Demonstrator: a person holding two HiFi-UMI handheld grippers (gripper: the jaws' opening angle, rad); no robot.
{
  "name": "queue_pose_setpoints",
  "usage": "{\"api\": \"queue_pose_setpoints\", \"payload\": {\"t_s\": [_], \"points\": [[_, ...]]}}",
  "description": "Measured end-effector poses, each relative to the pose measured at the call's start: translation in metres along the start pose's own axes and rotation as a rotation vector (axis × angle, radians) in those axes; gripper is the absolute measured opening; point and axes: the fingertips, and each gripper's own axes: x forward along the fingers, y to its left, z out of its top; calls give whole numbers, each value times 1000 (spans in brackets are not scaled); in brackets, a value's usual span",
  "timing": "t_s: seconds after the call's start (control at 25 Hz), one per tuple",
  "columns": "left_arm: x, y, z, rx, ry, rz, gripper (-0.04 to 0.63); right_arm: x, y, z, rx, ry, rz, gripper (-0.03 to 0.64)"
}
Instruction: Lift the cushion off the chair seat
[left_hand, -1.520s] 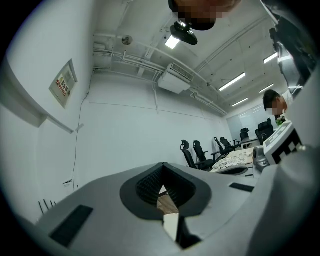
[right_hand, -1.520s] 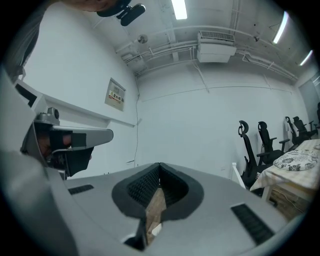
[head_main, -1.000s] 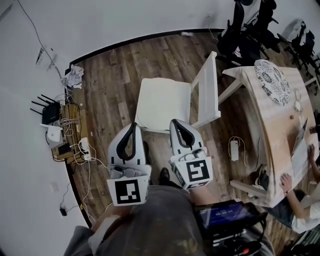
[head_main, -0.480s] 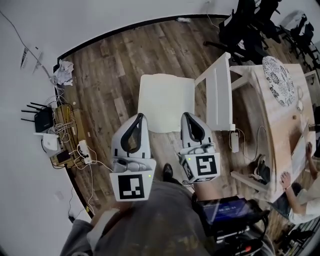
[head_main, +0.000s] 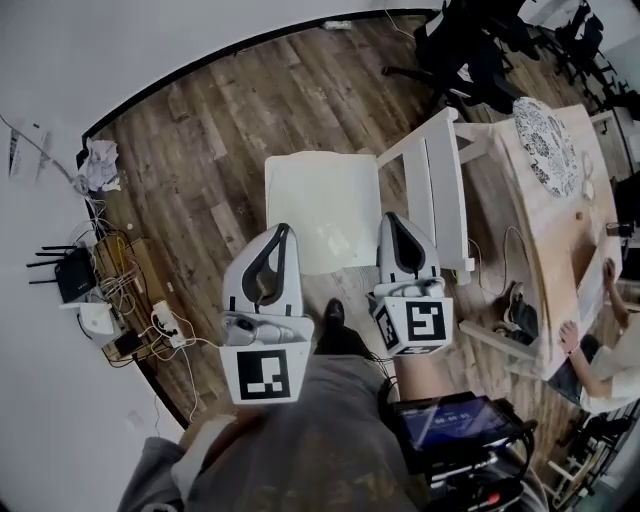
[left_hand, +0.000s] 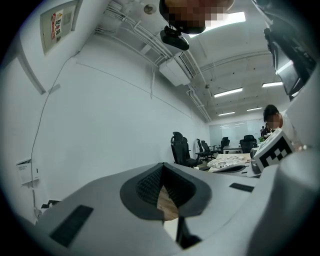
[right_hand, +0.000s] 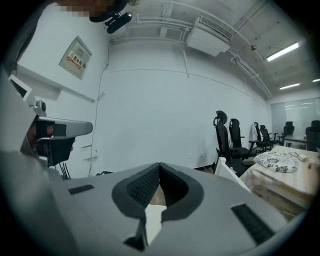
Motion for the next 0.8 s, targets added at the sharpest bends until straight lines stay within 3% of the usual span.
{"api": "queue_pose_setpoints", "payload": {"t_s": [0.24, 0.56, 0.8], "points": [[26, -3, -15, -9, 21, -65, 6, 17, -17, -17, 17, 35, -58, 8], [54, -18, -60, -32, 91, -133, 6, 36, -37, -70, 62, 112, -103, 8], [76, -10, -106, -61, 123, -108, 6, 56, -42, -117, 75, 159, -91, 8]]}}
